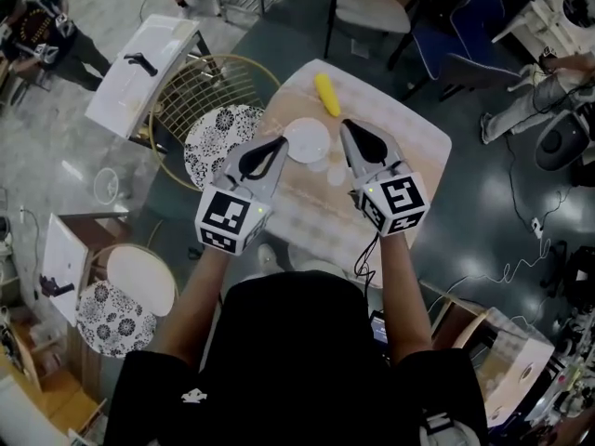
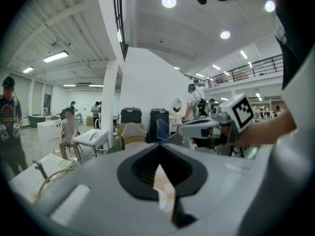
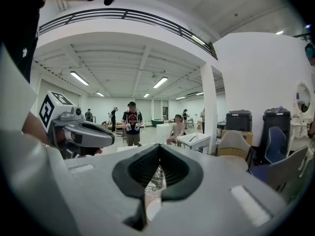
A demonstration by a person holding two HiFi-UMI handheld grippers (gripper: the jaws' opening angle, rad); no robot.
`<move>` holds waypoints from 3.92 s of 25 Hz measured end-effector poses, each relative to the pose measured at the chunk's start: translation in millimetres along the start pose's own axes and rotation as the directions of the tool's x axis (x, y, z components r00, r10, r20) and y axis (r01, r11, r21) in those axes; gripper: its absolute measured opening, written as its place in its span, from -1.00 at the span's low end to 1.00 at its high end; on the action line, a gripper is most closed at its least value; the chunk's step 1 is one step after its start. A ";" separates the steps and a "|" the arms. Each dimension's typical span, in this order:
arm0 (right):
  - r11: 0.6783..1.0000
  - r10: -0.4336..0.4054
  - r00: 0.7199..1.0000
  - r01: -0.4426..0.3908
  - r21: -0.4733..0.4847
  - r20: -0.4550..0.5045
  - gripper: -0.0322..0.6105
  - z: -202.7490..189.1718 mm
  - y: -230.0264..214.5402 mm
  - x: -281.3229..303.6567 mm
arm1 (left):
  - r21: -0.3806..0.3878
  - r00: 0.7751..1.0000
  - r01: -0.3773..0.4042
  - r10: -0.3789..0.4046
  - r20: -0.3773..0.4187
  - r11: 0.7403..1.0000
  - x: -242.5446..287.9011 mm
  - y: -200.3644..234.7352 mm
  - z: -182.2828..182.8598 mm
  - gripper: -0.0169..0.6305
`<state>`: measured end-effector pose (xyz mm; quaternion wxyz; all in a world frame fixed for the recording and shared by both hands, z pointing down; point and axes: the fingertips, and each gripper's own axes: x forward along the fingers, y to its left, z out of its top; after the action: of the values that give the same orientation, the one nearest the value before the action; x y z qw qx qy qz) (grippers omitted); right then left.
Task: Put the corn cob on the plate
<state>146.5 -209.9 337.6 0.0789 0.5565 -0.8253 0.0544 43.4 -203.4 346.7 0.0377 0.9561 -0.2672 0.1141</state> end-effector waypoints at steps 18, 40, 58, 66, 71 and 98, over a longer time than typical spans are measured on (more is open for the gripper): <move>0.995 0.009 0.988 0.006 0.095 -0.152 -0.89 -93.4 -83.2 74.7 | -0.062 0.983 -0.071 0.059 -0.177 0.996 43.3 20.5 -60.5 -0.94; 0.996 -0.029 0.921 0.059 0.065 -0.389 -0.67 -233.0 -154.1 194.6 | -0.166 0.943 -0.211 0.157 -0.293 0.963 41.0 58.2 -99.6 -0.94; 0.994 -0.052 0.826 0.097 0.049 -0.561 -0.10 -331.9 -171.6 248.9 | -0.261 0.922 -0.279 0.181 -0.343 0.924 36.9 69.5 -123.4 -0.94; 0.995 -0.037 0.803 0.085 0.053 -0.595 -0.08 -356.1 -172.5 261.0 | -0.257 0.922 -0.263 0.164 -0.351 0.930 41.1 62.9 -137.1 -0.94; 0.995 -0.038 0.798 0.083 0.047 -0.601 -0.07 -363.3 -173.0 263.3 | -0.265 0.921 -0.270 0.168 -0.352 0.925 43.8 63.6 -140.5 -0.94; 0.998 0.007 0.835 0.028 0.056 -0.550 -0.09 -340.0 -162.3 256.4 | -0.332 0.926 -0.308 0.200 -0.322 0.891 36.1 69.0 -133.0 -0.94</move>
<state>226.3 -443.7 720.6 0.2953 0.5242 -0.7628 0.2369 11.2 -262.8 485.2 0.2425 0.8615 -0.3998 0.1981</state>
